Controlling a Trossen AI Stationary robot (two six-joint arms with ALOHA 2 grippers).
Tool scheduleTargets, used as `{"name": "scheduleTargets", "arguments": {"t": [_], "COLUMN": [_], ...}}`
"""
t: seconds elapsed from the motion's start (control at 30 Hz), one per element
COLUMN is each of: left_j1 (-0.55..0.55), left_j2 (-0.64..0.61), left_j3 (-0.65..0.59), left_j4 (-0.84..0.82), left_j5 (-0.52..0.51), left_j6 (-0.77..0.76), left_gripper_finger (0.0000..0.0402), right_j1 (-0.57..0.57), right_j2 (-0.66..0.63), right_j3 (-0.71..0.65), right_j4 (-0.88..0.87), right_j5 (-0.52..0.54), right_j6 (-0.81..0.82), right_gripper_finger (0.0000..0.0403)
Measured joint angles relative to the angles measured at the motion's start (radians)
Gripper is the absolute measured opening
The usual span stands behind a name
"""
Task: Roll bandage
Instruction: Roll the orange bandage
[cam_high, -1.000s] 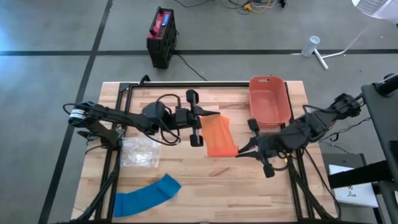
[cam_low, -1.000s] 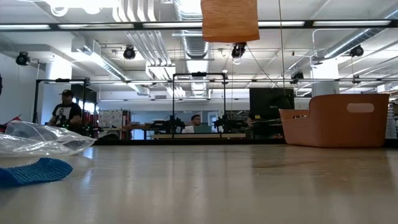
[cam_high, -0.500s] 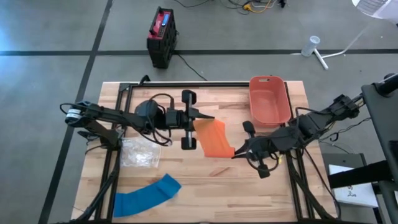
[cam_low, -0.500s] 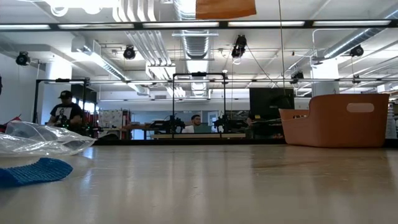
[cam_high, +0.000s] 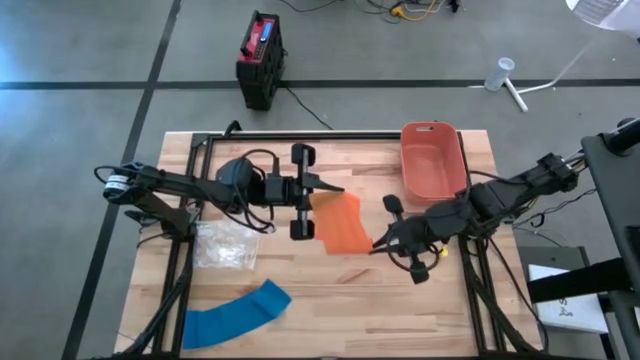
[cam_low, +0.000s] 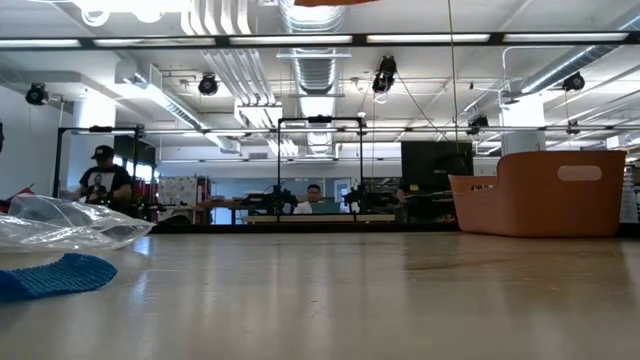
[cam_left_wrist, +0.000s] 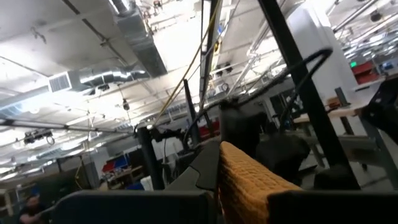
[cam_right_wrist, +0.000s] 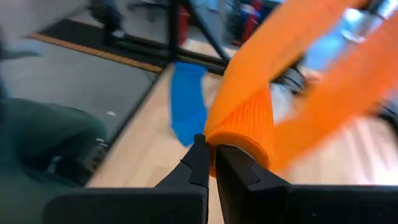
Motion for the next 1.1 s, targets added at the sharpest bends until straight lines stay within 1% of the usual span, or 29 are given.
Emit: {"name": "scheduleTargets", "arguments": {"t": [0.1, 0.17, 0.33, 0.43, 0.57, 0.83, 1.0, 1.1], "left_j1": [0.014, 0.016, 0.016, 0.018, 0.017, 0.017, 0.005, 0.001], "left_j2": [0.0, 0.0, 0.0, 0.0, 0.0, 0.001, 0.002, 0.002], "left_j3": [0.0, 0.0, 0.001, 0.001, 0.001, 0.001, 0.001, 0.001], "left_j4": [-0.037, -0.053, -0.098, -0.134, -0.178, -0.247, -0.3, -0.314], "left_j5": [0.001, 0.0, -0.001, -0.005, -0.047, -0.054, -0.055, -0.056], "left_j6": [-0.011, -0.02, -0.022, -0.03, -0.038, -0.057, -0.06, -0.061], "left_gripper_finger": [0.0, 0.0, 0.0, 0.0, 0.0, 0.0, 0.0, 0.0], "right_j1": [0.001, 0.001, 0.001, 0.001, 0.001, 0.001, 0.001, 0.001], "right_j2": [0.0, 0.0, -0.001, -0.001, -0.004, -0.007, -0.016, -0.026], "right_j3": [0.0, 0.0, 0.0, 0.0, 0.0, 0.045, 0.075, 0.081], "right_j4": [0.044, 0.064, 0.119, 0.16, 0.22, 0.215, 0.186, 0.189], "right_j5": [-0.061, -0.082, -0.098, -0.144, -0.191, -0.193, -0.141, -0.138], "right_j6": [-0.038, -0.057, -0.097, -0.098, -0.088, -0.077, -0.073, -0.074], "right_gripper_finger": [0.0005, 0.0005, 0.0005, 0.0005, 0.0005, 0.0004, 0.0004, 0.0004]}}
